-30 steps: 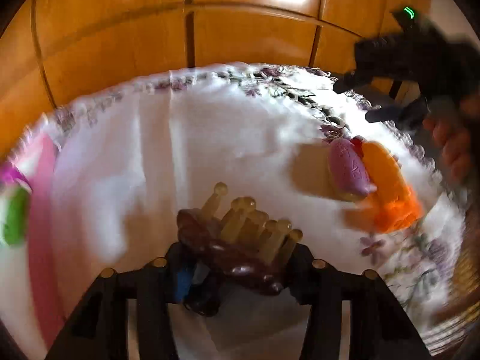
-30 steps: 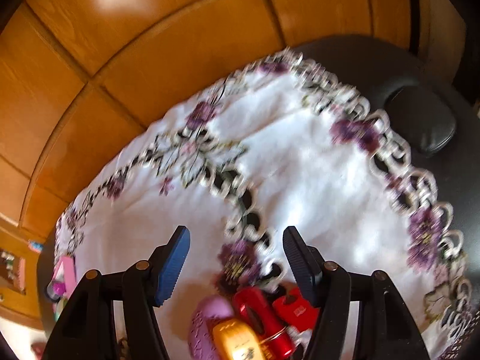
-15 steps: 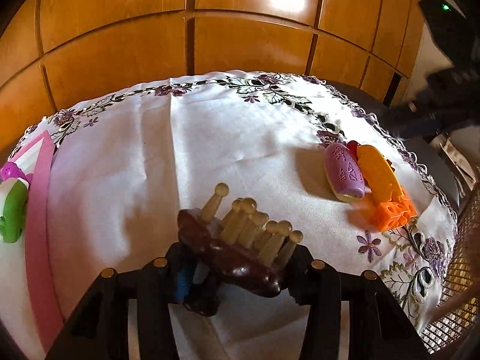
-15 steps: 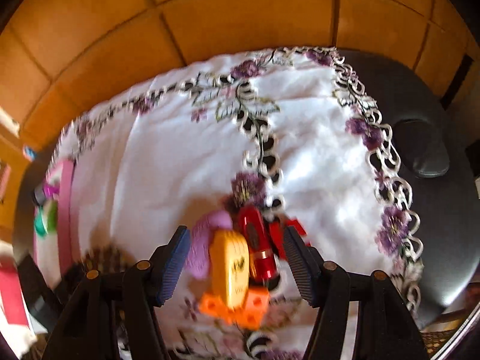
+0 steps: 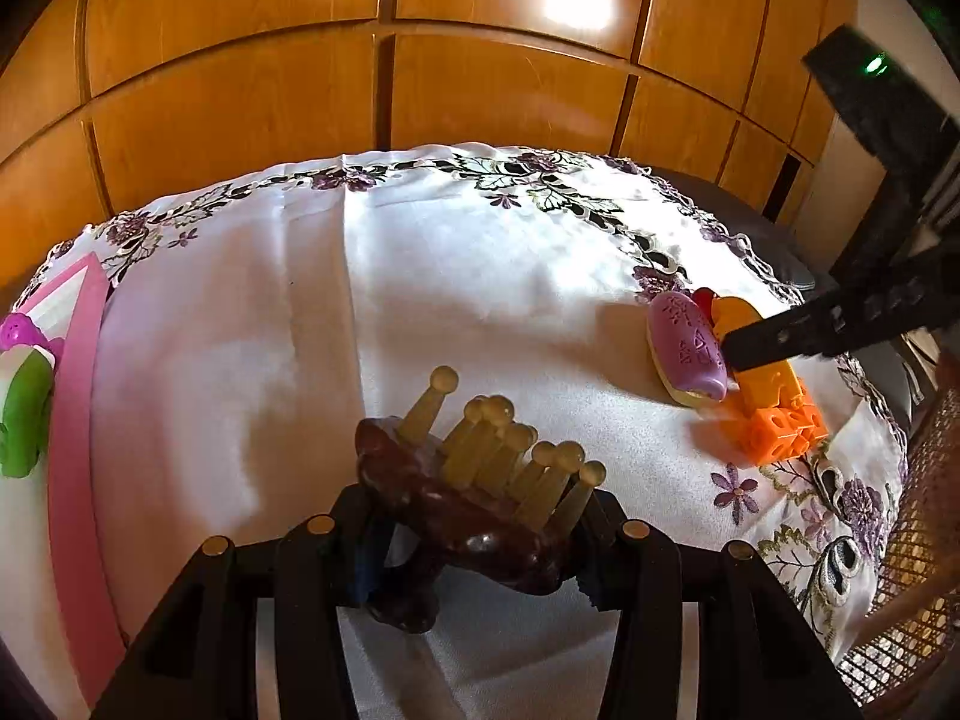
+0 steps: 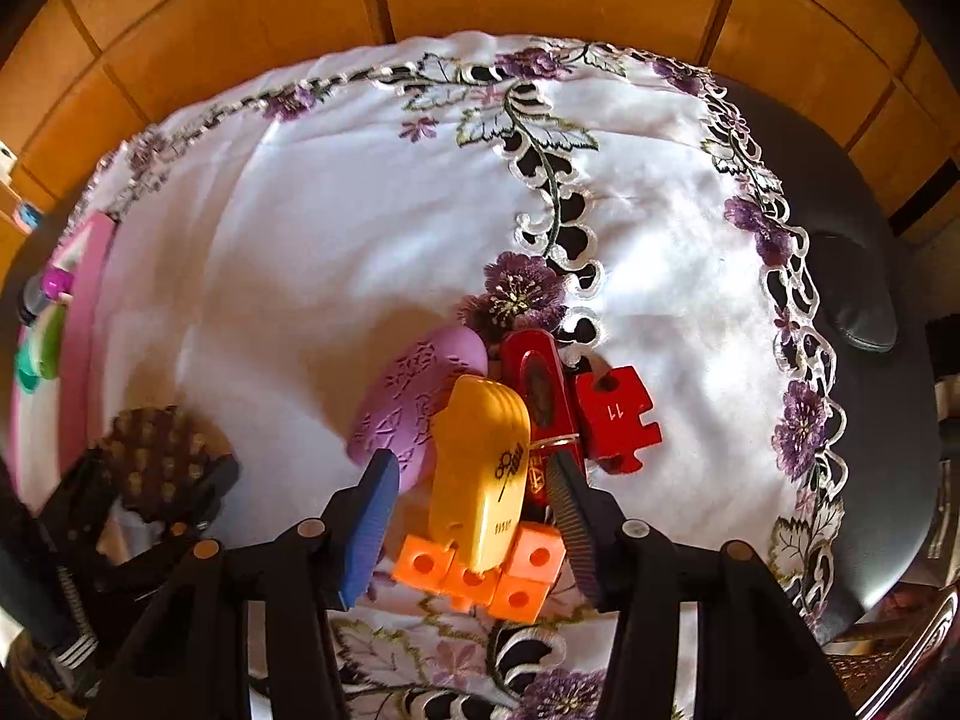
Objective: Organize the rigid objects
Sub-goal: 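Lift the brown peg holder with the left gripper while the right gripper grasps the yellow piece, then carry the brown peg holder into the tray and open the left gripper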
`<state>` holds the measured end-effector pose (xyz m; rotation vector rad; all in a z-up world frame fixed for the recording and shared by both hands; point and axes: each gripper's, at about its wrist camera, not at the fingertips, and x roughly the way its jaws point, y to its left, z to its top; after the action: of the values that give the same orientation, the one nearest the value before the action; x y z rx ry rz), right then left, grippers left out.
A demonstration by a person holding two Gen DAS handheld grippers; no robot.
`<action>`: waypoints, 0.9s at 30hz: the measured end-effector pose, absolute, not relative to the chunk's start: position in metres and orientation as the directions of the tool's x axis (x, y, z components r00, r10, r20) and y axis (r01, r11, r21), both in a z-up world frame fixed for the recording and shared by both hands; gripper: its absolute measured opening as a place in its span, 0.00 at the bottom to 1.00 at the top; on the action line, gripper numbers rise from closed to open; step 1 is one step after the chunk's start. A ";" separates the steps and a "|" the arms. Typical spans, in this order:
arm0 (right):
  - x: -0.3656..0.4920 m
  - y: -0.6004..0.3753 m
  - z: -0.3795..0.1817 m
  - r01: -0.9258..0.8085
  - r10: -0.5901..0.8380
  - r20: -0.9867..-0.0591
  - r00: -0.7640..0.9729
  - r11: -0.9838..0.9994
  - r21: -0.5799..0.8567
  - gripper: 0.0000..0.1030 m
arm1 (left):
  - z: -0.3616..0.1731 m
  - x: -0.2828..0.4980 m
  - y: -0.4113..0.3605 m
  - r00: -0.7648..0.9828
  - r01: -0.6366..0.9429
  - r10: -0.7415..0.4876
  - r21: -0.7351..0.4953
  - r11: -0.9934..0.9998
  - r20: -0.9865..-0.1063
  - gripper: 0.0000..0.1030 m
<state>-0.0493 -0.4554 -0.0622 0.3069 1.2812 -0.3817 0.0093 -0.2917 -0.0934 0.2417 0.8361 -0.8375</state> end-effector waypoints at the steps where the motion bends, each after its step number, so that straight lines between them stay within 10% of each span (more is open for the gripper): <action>1: -0.047 -0.452 -0.062 0.425 -0.139 -0.960 0.242 0.905 -0.023 0.50 | -0.093 0.009 -0.291 0.380 0.737 -0.560 -0.124 0.664 -0.736 0.48; 5: -0.040 -0.439 -0.063 0.354 -0.190 -0.954 0.230 0.930 -0.100 0.27 | -0.093 0.009 -0.291 0.379 0.737 -0.562 -0.127 0.664 -0.735 0.48; 17: -0.022 -0.425 -0.014 0.290 -0.098 -0.888 0.449 0.956 0.040 0.27 | -0.093 0.009 -0.289 0.377 0.737 -0.572 -0.138 0.662 -0.729 0.48; 27: 0.033 -0.405 -0.078 0.194 0.012 -0.935 0.354 0.977 0.086 0.26 | -0.094 0.011 -0.289 0.374 0.737 -0.578 -0.146 0.660 -0.726 0.48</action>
<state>0.0325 -0.4055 -0.0777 0.1940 1.2049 -0.1181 0.0108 -0.2887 -0.0944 0.2158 0.8333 -0.8498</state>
